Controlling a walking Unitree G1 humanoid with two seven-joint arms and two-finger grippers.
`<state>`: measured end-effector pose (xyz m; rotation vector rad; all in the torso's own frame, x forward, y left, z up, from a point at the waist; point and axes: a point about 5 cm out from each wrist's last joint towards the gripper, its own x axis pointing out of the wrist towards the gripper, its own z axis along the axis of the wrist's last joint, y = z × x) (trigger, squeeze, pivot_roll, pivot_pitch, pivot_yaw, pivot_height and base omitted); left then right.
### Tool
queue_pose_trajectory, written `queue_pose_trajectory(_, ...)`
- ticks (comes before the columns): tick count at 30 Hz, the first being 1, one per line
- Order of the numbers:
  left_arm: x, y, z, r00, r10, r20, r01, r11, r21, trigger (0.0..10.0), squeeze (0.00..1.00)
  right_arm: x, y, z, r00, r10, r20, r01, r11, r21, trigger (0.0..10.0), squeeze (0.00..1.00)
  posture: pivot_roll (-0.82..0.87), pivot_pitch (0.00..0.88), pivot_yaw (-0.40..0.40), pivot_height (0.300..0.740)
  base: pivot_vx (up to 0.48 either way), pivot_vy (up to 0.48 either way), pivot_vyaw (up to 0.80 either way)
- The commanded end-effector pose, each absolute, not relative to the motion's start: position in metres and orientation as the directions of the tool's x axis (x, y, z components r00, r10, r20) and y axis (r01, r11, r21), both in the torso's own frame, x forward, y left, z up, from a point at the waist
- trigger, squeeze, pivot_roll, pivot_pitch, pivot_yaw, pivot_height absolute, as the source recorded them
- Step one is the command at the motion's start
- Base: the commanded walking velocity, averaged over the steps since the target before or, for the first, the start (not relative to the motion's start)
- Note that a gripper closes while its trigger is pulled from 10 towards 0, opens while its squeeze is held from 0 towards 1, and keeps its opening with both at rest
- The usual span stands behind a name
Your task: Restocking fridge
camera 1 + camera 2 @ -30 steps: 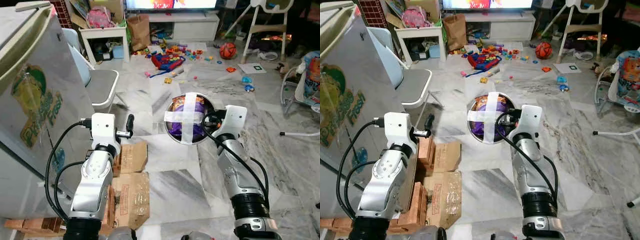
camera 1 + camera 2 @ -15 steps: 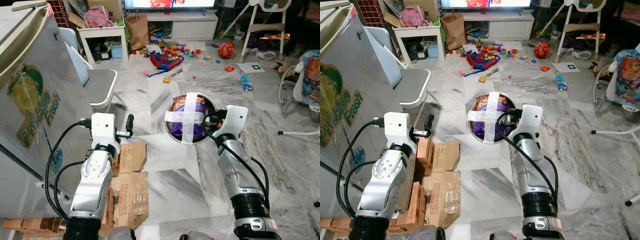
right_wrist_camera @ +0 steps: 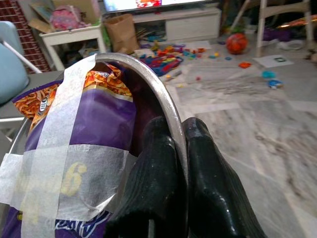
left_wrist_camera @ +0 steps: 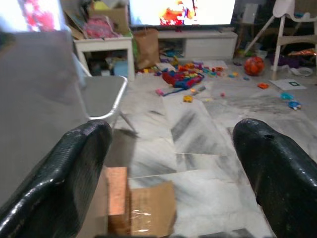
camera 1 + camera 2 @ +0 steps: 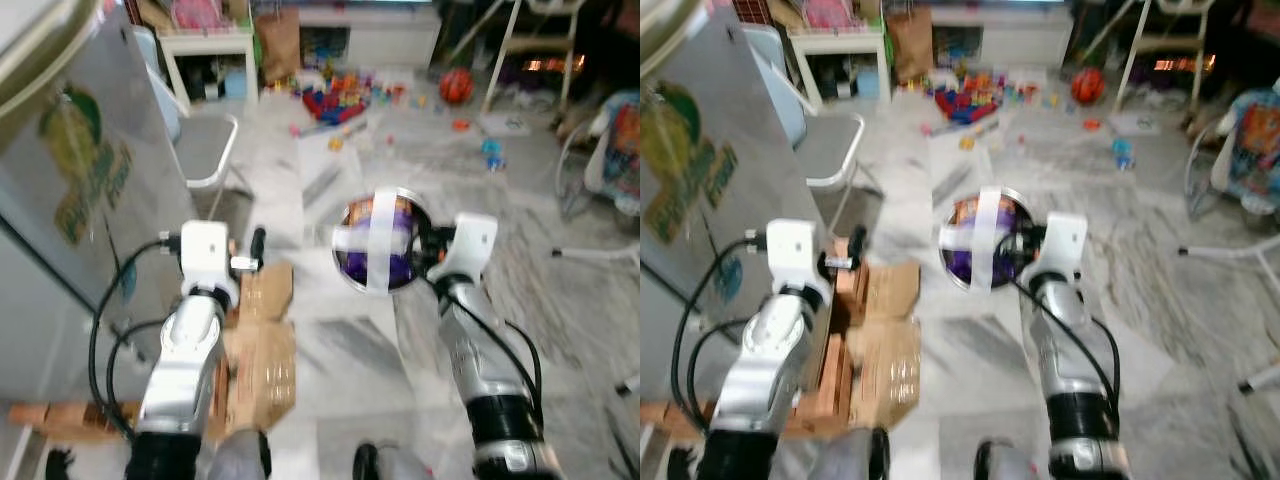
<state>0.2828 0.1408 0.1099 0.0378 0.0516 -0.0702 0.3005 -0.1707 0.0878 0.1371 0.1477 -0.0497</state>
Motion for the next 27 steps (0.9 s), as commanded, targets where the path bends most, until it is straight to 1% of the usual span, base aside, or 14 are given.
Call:
queue_pose_trajectory(1,0.28,0.147,0.111,0.998,-0.04,-0.044,0.042,0.998,0.037,10.0,0.0,0.303,-0.175,0.1,0.994,-0.036,-0.104,0.049,0.991,0.122,10.0,0.0,0.04,0.0,-0.023,0.74,0.0,0.0,0.0)
queue_pose_trajectory(3,0.278,0.154,0.11,0.999,-0.006,-0.052,0.008,0.998,0.054,10.0,0.0,0.301,-0.178,0.1,0.994,-0.035,-0.099,0.045,0.994,0.097,10.0,0.0,0.04,0.0,-0.018,0.74,0.0,0.0,0.0)
queue_pose_trajectory(7,0.276,0.162,0.108,0.998,0.04,-0.056,-0.036,0.997,0.066,10.0,0.0,0.3,-0.181,0.096,0.993,-0.047,-0.105,0.057,0.994,0.093,10.0,0.0,0.05,0.0,-0.015,0.74,0.0,0.0,0.0)
queue_pose_trajectory(9,0.275,0.172,0.107,0.994,0.098,-0.047,-0.093,0.991,0.099,10.0,0.0,0.299,-0.181,0.096,0.993,-0.057,-0.101,0.067,0.993,0.097,10.0,0.0,0.06,0.0,-0.011,0.74,0.0,0.0,0.0)
queue_pose_trajectory(10,0.275,0.172,0.107,0.994,0.098,-0.047,-0.093,0.991,0.099,10.0,0.0,0.299,-0.181,0.096,0.993,-0.057,-0.101,0.067,0.993,0.097,10.0,0.0,0.06,0.0,-0.011,0.74,0.0,0.0,0.0)
queue_pose_trajectory(12,0.273,0.18,0.105,0.989,0.142,-0.038,-0.137,0.984,0.118,10.0,0.0,0.299,-0.179,0.098,0.994,-0.055,-0.094,0.064,0.993,0.095,10.0,0.0,0.06,0.0,-0.016,0.74,0.0,0.0,0.0)
queue_pose_trajectory(18,0.27,0.189,0.101,0.983,0.172,-0.064,-0.167,0.983,0.078,10.0,0.0,0.296,-0.175,0.103,0.996,-0.021,-0.084,0.028,0.996,0.085,10.0,0.0,0.06,0.0,-0.03,0.74,0.0,0.0,0.0)
queue_pose_trajectory(25,0.271,0.187,0.099,0.985,0.153,-0.075,-0.148,0.987,0.064,10.0,0.0,0.295,-0.172,0.103,0.996,0.001,-0.085,0.005,0.997,0.071,10.0,0.0,0.05,0.0,-0.033,0.74,0.0,0.0,0.0)
queue_pose_trajectory(27,0.275,0.186,0.099,0.987,0.145,-0.075,-0.141,0.988,0.058,10.0,0.0,0.294,-0.17,0.104,0.997,0.019,-0.078,-0.014,0.998,0.068,10.0,0.0,0.04,0.0,-0.037,0.74,0.0,0.0,0.63)
